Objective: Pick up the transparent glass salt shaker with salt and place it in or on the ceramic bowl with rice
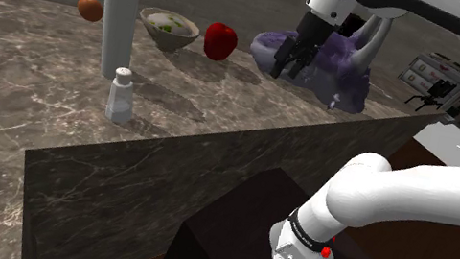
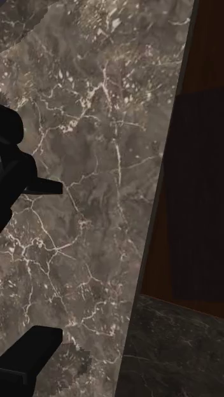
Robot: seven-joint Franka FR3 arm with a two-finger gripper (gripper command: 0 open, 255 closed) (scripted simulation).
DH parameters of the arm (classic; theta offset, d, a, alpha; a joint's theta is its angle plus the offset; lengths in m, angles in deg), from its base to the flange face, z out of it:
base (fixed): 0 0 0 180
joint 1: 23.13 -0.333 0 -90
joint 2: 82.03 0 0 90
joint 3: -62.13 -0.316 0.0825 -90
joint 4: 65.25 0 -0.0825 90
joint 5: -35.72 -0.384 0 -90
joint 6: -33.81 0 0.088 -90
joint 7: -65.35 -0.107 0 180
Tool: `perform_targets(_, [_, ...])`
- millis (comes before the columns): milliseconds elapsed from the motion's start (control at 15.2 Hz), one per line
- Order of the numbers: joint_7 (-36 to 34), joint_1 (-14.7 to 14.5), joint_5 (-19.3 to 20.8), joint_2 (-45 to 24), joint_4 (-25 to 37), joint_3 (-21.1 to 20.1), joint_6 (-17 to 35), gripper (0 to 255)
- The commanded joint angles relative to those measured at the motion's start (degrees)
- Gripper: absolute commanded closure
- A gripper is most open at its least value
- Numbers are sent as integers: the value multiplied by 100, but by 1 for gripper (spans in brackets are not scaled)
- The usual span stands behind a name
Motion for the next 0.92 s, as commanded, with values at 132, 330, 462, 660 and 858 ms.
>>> perform_targets(132, [-317, -81, -176, 9, -84, -264, 188, 0])
perform_targets(330, [-788, -198, -423, -44, -153, -668, 489, 0])
perform_targets(462, [-1100, -270, -572, -123, -160, -941, 699, 0])
perform_targets(660, [-1569, -361, -760, -307, -111, -1355, 1025, 0])
perform_targets(858, [-2040, -418, -894, -563, 11, -1777, 1355, 0])
